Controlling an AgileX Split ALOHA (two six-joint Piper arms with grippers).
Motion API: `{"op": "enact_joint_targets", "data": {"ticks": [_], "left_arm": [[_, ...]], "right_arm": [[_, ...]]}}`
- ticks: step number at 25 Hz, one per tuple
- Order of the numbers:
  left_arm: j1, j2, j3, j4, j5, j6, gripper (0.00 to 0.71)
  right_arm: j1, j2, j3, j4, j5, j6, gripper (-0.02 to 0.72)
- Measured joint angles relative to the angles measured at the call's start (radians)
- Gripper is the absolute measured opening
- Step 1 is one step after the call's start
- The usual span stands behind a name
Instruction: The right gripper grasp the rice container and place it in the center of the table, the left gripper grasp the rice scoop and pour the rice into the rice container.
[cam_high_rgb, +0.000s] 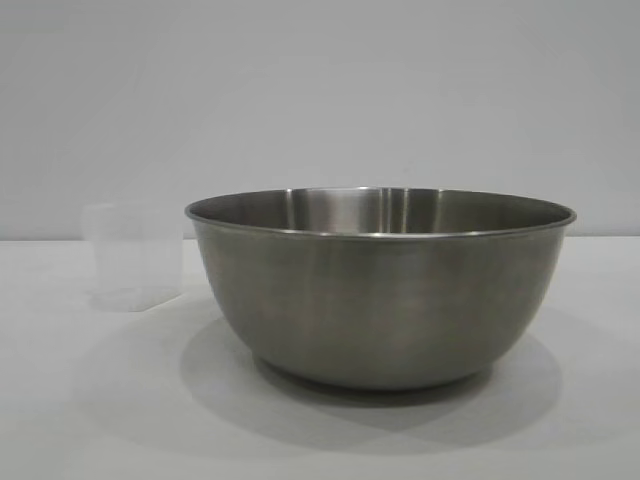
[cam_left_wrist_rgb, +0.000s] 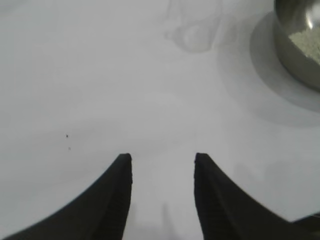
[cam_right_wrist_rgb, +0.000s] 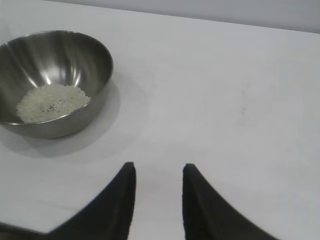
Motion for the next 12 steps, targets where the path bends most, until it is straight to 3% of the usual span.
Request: {"op": "enact_joint_targets", "data": {"ticks": [8,12], "left_arm": [[0.000,-0.085,0.000,-0.002,0.002,0.000,0.237],[0.000,-0.112,0.006,-0.011,0.062,-0.002,0.237]], "right_arm": [[0.000,0.000,0.000,0.000,0.000,0.000,0.237],[0.000,0.000,0.000,0.000,0.000,0.000,0.237]]}}
